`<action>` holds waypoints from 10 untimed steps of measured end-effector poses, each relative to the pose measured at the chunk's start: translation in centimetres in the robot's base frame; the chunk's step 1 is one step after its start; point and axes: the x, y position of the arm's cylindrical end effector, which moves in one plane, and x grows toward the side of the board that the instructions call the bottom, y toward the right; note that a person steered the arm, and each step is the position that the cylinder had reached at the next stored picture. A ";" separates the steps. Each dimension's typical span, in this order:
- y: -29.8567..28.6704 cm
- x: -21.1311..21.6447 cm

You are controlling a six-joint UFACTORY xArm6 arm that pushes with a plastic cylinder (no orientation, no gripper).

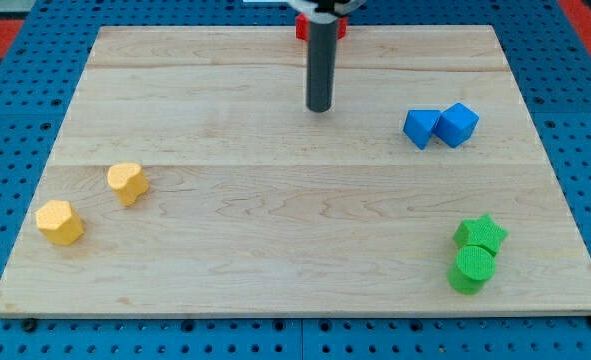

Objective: Push the yellow heart into the yellow hexagon

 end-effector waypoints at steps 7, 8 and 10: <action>-12.7 6.8; -17.4 7.3; -23.3 13.4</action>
